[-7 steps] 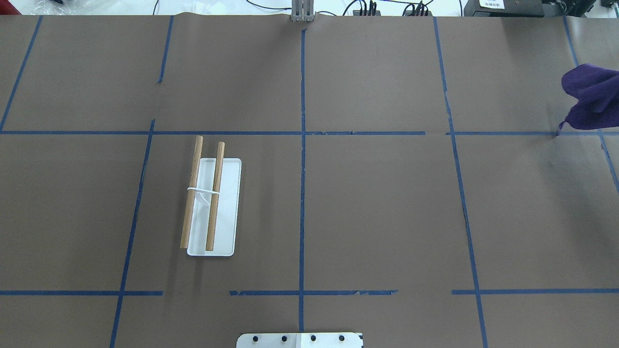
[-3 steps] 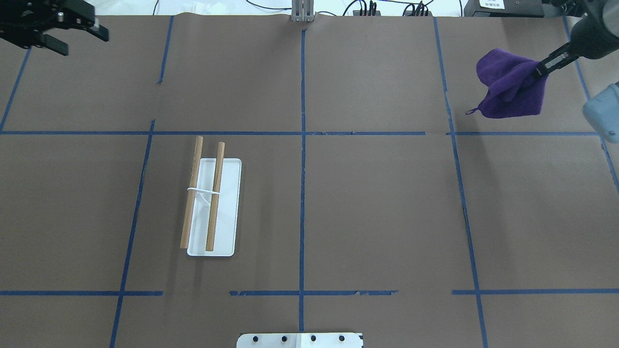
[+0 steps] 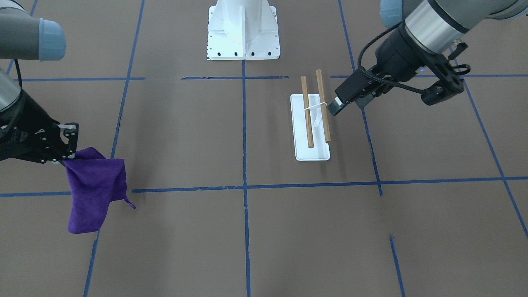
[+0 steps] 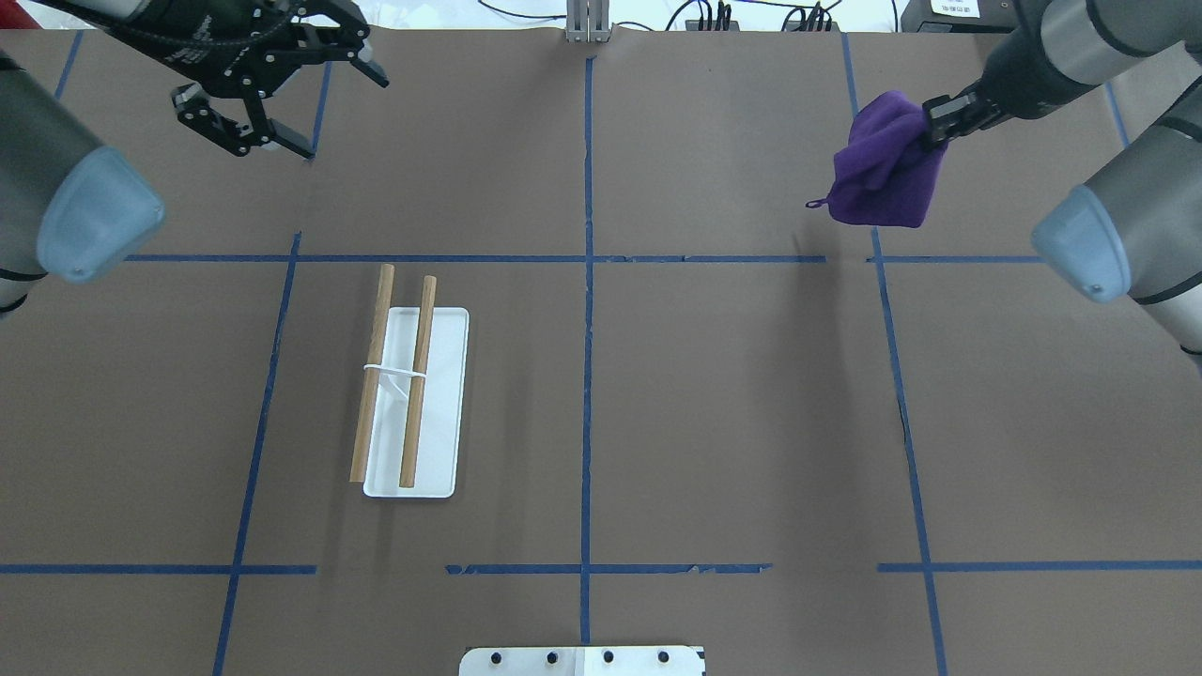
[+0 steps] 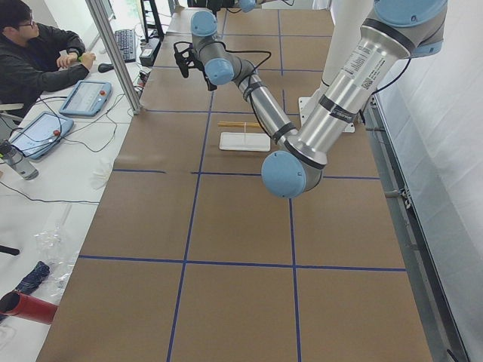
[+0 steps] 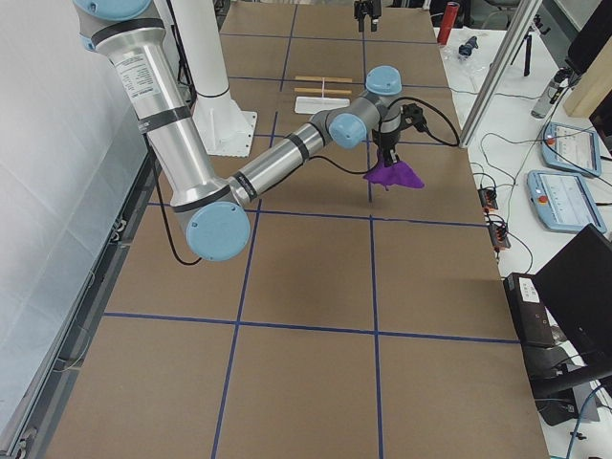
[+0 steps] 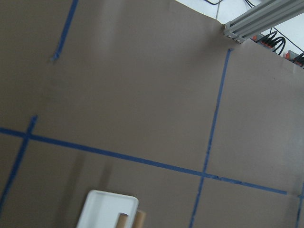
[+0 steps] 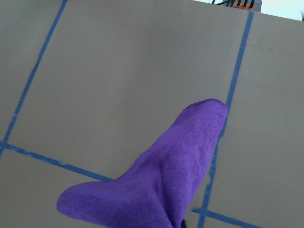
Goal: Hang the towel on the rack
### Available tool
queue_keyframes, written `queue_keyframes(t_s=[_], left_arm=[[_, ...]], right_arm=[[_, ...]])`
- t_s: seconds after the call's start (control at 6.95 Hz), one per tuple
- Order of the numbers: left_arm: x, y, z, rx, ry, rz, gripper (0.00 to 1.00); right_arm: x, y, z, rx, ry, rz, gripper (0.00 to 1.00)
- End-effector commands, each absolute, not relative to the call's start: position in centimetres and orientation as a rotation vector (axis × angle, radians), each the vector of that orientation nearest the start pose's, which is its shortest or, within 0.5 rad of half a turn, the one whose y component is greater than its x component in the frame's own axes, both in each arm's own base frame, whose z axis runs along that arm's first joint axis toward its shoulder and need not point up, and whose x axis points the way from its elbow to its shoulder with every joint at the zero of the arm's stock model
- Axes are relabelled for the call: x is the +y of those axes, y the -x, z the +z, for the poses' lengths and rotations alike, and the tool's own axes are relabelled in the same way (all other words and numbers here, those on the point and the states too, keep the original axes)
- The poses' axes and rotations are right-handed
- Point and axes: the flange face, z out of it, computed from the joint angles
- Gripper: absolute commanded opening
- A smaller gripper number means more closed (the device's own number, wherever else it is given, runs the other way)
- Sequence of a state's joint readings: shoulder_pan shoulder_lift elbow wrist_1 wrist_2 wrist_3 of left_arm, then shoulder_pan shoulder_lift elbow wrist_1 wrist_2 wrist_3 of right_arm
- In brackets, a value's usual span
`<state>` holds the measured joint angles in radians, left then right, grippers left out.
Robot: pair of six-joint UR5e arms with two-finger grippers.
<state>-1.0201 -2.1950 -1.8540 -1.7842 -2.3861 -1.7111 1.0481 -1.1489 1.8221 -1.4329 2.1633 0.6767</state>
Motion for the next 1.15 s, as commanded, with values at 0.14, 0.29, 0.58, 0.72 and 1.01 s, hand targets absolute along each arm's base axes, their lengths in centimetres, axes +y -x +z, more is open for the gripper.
queue_keyframes(t_s=[0.14,0.29,0.58,0.72,1.01], left_arm=[[-53.1,-32.5,10.1,1.308,0.344,-0.736,1.0],[-52.3,-34.0,9.6,1.315,0.358,-0.729,1.0],[-51.3,-35.8,9.5,1.339,0.407,-0.728,1.0],[-50.9,-36.8,9.8,1.334,0.437,-0.738,1.0],[-49.5,-38.6,9.3,1.345,0.465,-0.747,1.0]], right_arm=[[-51.9,31.9,20.8,-1.018,-0.246,0.128,0.0],[-49.9,32.1,18.6,-1.049,-0.293,0.086,0.0],[-47.0,32.4,15.0,-1.113,-0.338,0.015,0.0],[-45.9,32.7,14.4,-1.132,-0.336,0.004,0.0],[-45.5,33.2,13.3,-1.151,-0.345,-0.009,0.0]])
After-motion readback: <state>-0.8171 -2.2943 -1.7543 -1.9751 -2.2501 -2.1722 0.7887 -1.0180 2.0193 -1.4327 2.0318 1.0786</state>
